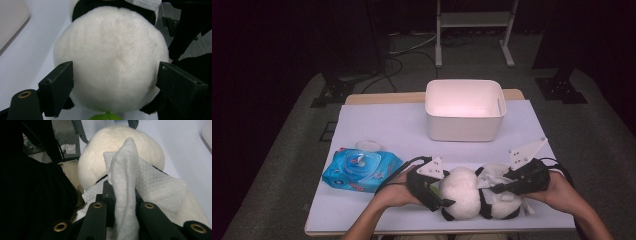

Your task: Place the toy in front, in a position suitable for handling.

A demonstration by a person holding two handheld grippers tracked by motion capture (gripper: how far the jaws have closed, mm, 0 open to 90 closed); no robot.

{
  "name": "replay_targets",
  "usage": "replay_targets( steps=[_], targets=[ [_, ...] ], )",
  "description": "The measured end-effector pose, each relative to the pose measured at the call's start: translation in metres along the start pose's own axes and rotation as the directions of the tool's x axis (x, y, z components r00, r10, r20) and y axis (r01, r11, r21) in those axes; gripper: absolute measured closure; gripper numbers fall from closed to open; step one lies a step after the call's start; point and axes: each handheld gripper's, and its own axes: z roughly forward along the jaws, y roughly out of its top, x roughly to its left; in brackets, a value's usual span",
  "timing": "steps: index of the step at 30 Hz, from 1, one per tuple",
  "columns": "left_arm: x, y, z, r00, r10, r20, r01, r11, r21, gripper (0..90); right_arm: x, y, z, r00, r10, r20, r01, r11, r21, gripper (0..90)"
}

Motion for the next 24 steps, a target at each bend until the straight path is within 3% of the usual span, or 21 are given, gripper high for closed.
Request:
replay_targets(
  steps=[8,14,17,24],
  targets=[
    [0.000,0.000,0.008,0.9997,-0.014,-0.020,0.014,0.9996,-0.023,15.2,0.004,0.017,0.018,0.9992,-0.039,0.003,0.039,0.998,0.054,81.3],
    [0.002,0.005,0.010,0.9996,0.000,-0.028,0.000,1.0000,-0.005,15.1,0.007,0.039,0.038,0.9955,-0.095,-0.008,0.095,0.991,0.096,81.4],
    [0.001,0.006,0.010,0.9996,0.002,-0.030,-0.003,1.0000,-0.004,15.0,0.008,0.041,0.039,0.9945,-0.104,-0.005,0.104,0.989,0.107,81.4],
    [0.000,0.001,0.004,0.9994,-0.004,-0.034,0.003,0.9997,-0.025,13.3,0.006,0.027,0.032,0.9976,-0.069,0.008,0.068,0.991,0.119,82.2]
  ],
)
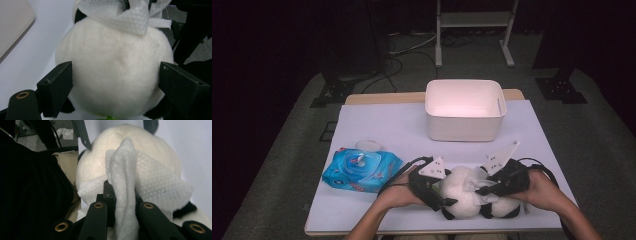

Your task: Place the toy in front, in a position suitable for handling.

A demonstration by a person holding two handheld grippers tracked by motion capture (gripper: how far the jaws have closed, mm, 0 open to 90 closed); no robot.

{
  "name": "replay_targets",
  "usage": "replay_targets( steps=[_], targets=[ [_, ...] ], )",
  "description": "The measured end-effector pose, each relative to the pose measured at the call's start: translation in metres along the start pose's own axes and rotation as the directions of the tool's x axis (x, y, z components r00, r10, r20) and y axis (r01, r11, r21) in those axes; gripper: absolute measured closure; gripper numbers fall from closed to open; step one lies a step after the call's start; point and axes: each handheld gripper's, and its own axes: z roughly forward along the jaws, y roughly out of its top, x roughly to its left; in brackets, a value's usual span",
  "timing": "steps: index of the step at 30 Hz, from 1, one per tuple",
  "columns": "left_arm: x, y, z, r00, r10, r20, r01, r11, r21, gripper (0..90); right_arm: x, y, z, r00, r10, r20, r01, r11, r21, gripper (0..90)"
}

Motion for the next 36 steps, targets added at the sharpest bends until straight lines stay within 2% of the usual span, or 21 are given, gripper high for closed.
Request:
replay_targets(
  steps=[2,4,6,8,12,15,20,23,25,31,36],
  targets=[
    [-0.001,-0.003,-0.001,1.0000,-0.008,-0.005,0.008,1.0000,0.000,13.0,-0.001,-0.006,-0.004,0.9998,0.022,0.001,-0.022,1.000,-0.009,82.3],
    [0.000,-0.006,-0.002,1.0000,-0.005,-0.008,0.005,0.9997,0.026,11.2,-0.003,-0.011,-0.008,0.9995,0.031,0.009,-0.031,0.999,-0.018,82.4],
    [-0.001,-0.011,-0.001,0.9996,-0.024,-0.013,0.024,0.9991,0.034,11.3,-0.003,-0.012,-0.009,0.9992,0.037,0.012,-0.037,0.999,-0.021,82.5],
    [0.000,-0.014,0.001,0.9994,-0.031,-0.014,0.031,0.9992,0.027,13.0,-0.003,-0.013,-0.009,0.9992,0.037,0.011,-0.037,0.999,-0.026,82.4],
    [0.002,-0.014,0.003,0.9990,-0.041,-0.017,0.041,0.9991,0.009,17.8,-0.002,-0.008,-0.008,0.9997,0.024,0.010,-0.024,0.999,-0.030,82.4],
    [0.002,-0.010,0.003,0.9989,-0.043,-0.018,0.043,0.9990,0.009,18.0,0.000,-0.003,-0.007,1.0000,0.005,0.002,-0.005,0.999,-0.043,82.4],
    [0.004,-0.005,0.007,0.9987,-0.048,-0.018,0.048,0.9988,0.006,18.0,0.009,0.015,0.002,0.9986,-0.051,-0.018,0.050,0.998,-0.044,82.4],
    [0.003,-0.004,0.012,0.9990,-0.044,-0.011,0.044,0.9990,0.011,18.0,0.014,0.024,0.010,0.9962,-0.081,-0.033,0.080,0.996,-0.031,82.4],
    [0.004,-0.005,0.013,0.9993,-0.035,-0.011,0.035,0.9992,0.017,18.0,0.018,0.029,0.018,0.9942,-0.102,-0.034,0.102,0.995,0.006,82.4],
    [0.005,-0.007,0.013,0.9990,-0.044,-0.006,0.044,0.9990,0.001,17.9,0.017,0.022,0.014,0.9956,-0.080,-0.048,0.081,0.997,0.013,82.5],
    [0.006,-0.005,0.015,0.9991,-0.043,-0.005,0.043,0.9991,-0.005,18.4,0.017,0.020,0.009,0.9968,-0.074,-0.029,0.075,0.997,0.024,82.5]
  ],
)
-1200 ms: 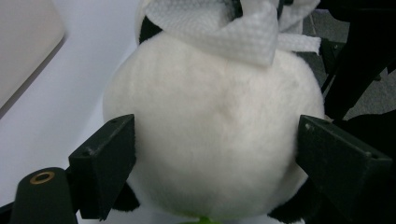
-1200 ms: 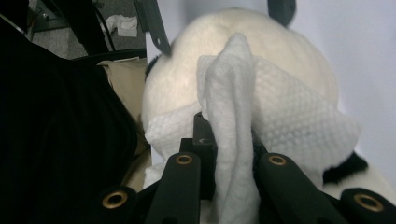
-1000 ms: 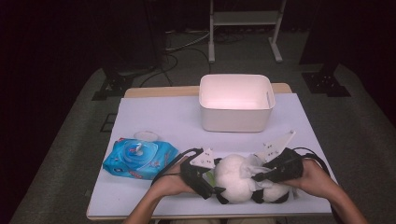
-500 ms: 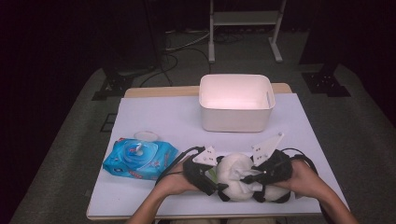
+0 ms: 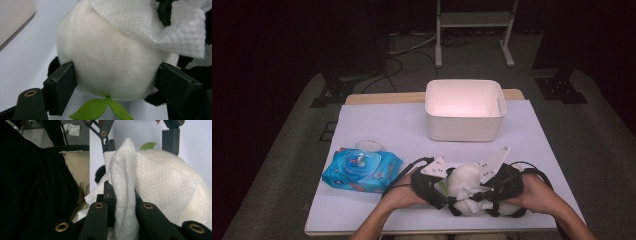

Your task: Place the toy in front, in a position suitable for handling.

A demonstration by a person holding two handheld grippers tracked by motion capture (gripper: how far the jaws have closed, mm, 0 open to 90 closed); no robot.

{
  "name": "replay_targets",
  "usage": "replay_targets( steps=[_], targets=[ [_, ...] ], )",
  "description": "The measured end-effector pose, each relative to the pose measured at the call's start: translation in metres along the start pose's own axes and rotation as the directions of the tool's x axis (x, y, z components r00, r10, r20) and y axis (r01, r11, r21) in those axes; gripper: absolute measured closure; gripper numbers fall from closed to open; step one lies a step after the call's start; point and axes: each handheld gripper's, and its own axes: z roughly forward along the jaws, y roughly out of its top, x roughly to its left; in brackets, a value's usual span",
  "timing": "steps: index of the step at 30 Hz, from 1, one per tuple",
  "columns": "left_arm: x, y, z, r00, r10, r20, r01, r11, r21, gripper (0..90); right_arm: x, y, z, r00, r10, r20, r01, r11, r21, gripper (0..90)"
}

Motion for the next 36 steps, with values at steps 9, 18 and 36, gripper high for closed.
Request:
replay_targets(
  steps=[9,18,36],
  targets=[
    [-0.002,0.000,0.000,0.9999,0.014,-0.003,-0.014,0.9999,-0.007,18.4,-0.010,0.022,0.013,0.9998,-0.018,0.003,0.018,1.000,-0.013,82.6],
    [-0.002,-0.003,-0.001,0.9999,0.013,-0.002,-0.013,0.9998,-0.016,18.2,-0.033,0.019,0.004,0.9986,0.041,0.033,-0.040,0.999,-0.023,82.4],
    [-0.002,-0.002,0.001,0.9985,-0.022,0.049,0.023,0.9993,-0.028,19.0,-0.022,-0.009,-0.007,0.9952,0.095,-0.025,-0.094,0.995,0.019,82.2]
  ],
)
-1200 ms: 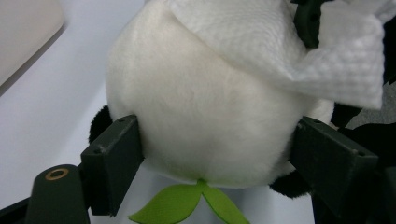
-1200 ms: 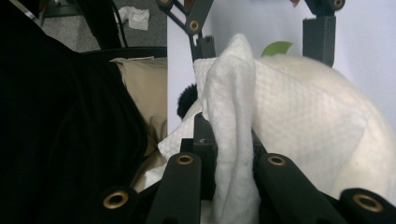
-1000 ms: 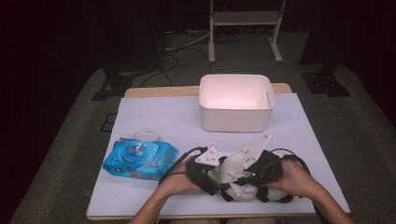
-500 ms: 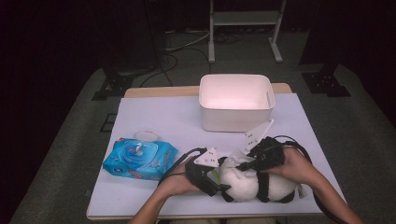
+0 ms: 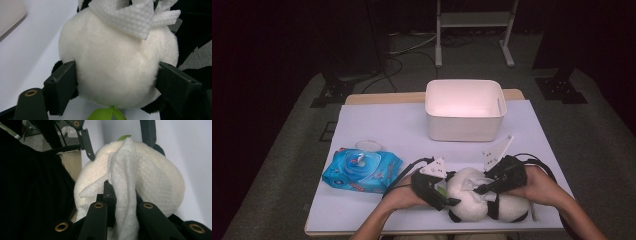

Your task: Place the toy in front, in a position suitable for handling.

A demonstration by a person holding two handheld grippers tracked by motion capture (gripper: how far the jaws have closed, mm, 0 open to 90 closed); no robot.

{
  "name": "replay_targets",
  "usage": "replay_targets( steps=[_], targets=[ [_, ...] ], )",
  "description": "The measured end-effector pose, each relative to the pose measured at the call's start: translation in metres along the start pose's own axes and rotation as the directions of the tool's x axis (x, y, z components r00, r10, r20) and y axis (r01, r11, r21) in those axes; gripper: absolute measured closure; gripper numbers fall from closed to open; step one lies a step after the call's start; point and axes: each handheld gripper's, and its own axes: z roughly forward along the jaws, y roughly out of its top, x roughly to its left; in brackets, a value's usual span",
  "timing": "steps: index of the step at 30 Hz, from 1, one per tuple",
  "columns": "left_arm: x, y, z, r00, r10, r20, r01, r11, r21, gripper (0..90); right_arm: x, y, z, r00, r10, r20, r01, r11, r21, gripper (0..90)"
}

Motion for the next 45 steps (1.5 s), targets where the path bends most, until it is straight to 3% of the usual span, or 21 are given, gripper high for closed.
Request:
replay_targets(
  steps=[7,13,20,26,29,33,39,45],
  targets=[
    [-0.003,-0.002,0.000,0.9999,0.014,0.002,-0.014,0.9999,-0.005,21.2,-0.002,0.019,0.007,0.9994,-0.031,-0.015,0.031,1.000,0.006,82.3],
    [-0.003,-0.003,0.000,0.9998,0.022,-0.001,-0.022,0.9997,0.008,21.1,-0.009,0.037,0.020,0.9991,-0.043,-0.002,0.043,0.999,0.032,82.3],
    [-0.003,-0.002,-0.001,0.9994,0.034,0.001,-0.034,0.9994,0.008,21.1,-0.020,0.021,0.005,0.9994,0.011,0.032,-0.011,1.000,0.017,82.2],
    [-0.002,0.000,-0.002,0.9999,0.001,-0.013,-0.001,1.0000,-0.001,15.9,-0.020,0.001,-0.008,0.9970,0.042,0.065,-0.043,0.999,0.012,82.3],
    [-0.002,0.000,0.000,0.9999,0.012,-0.001,-0.012,0.9999,0.001,17.5,-0.017,-0.005,-0.013,0.9979,0.043,0.049,-0.043,0.999,0.004,82.3],
    [-0.005,0.001,0.001,0.9995,0.030,-0.004,-0.030,0.9995,0.009,20.7,-0.014,0.001,-0.011,0.9996,0.017,0.025,-0.017,1.000,0.007,82.3],
    [-0.004,0.003,0.001,0.9995,0.031,-0.006,-0.031,0.9994,0.016,20.5,-0.021,0.021,0.003,0.9999,-0.012,0.005,0.011,1.000,0.012,82.3],
    [-0.002,0.002,-0.002,0.9999,0.012,-0.002,-0.012,0.9999,-0.004,20.5,-0.030,0.010,-0.001,0.9996,0.028,0.001,-0.028,1.000,-0.013,82.3]
  ],
)
